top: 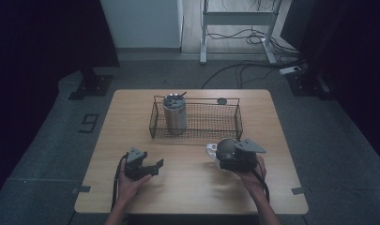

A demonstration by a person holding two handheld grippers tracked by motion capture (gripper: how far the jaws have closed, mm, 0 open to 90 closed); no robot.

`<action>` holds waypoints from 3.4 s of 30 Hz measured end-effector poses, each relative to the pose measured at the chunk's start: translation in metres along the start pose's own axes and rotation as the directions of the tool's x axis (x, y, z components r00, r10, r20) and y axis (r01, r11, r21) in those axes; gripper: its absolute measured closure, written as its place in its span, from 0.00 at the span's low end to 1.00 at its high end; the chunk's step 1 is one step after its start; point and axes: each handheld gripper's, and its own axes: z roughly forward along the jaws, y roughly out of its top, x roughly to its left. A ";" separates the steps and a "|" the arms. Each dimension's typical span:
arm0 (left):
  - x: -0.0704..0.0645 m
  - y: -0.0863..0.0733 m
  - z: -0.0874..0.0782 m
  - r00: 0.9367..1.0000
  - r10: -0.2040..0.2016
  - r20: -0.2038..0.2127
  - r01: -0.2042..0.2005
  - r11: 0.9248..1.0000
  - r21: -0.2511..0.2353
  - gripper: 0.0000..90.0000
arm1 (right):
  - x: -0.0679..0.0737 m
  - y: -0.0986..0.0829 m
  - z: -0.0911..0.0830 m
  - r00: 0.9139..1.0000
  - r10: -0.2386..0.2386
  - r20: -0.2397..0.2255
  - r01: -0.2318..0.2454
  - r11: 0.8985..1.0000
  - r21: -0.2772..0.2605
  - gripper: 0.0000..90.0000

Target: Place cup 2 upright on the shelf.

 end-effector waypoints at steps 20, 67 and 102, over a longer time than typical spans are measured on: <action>0.001 0.000 -0.004 1.000 -0.008 0.009 0.008 1.000 -0.008 0.19 | 0.000 0.036 -0.010 1.000 0.012 -0.007 -0.013 0.999 -0.048 0.07; 0.002 -0.004 0.000 1.000 -0.007 0.007 0.007 1.000 0.017 0.19 | -0.001 0.076 -0.017 0.999 -0.044 0.010 0.045 0.995 -0.092 0.07; 0.000 -0.009 0.008 1.000 0.007 0.012 -0.007 0.998 0.059 0.21 | -0.009 0.077 -0.011 0.999 -0.040 0.031 0.042 0.996 -0.076 0.07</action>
